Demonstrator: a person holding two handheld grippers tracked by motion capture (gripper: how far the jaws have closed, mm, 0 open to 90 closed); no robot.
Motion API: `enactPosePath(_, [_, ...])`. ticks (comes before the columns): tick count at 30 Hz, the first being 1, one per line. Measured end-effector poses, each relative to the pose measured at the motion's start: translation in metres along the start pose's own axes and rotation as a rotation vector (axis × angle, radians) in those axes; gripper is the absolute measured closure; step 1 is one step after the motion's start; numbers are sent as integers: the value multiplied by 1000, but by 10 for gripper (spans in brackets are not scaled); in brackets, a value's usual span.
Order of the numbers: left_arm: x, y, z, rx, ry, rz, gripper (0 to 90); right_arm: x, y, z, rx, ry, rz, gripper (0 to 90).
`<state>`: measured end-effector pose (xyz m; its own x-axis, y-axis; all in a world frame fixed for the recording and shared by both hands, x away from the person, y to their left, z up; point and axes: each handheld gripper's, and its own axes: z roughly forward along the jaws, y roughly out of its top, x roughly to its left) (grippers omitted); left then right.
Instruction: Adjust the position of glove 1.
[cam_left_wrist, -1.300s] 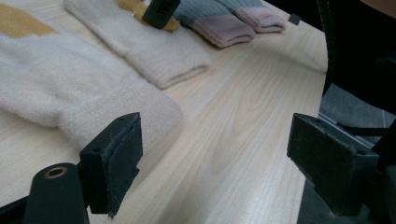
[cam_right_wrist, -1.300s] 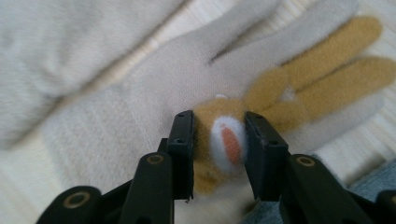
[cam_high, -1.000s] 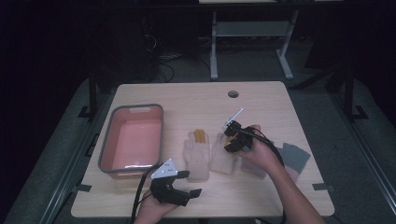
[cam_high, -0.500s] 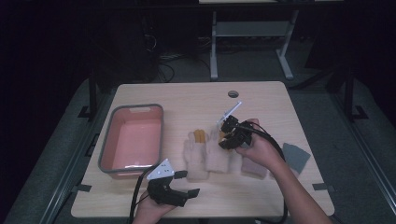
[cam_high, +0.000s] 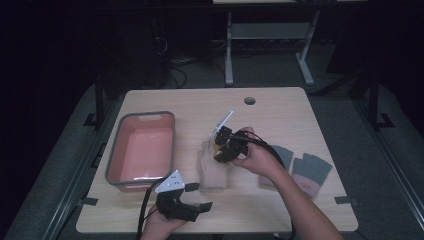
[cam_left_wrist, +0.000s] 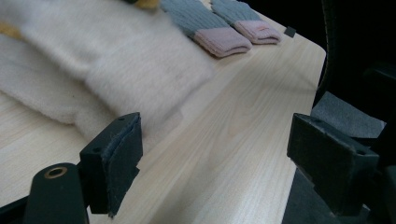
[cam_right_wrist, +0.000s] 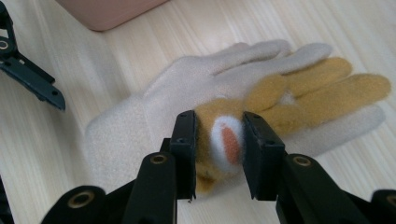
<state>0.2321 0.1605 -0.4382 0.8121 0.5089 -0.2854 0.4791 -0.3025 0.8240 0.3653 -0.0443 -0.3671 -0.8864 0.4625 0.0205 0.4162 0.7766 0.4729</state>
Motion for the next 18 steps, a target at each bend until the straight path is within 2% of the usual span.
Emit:
enactPosePath(4, [1,0,-2,11,2,12,180,0,5,11,11,22,-6,673])
enactPosePath(9, [1,0,-1,6,0,1,181,-1,7,25,30,41,-3,671])
enactPosePath(13, [3,0,-1,6,2,7,180,-2,5,34,47,47,-5,665])
enactPosePath(18, [3,0,-2,4,7,2,180,-6,0,42,69,70,13,637])
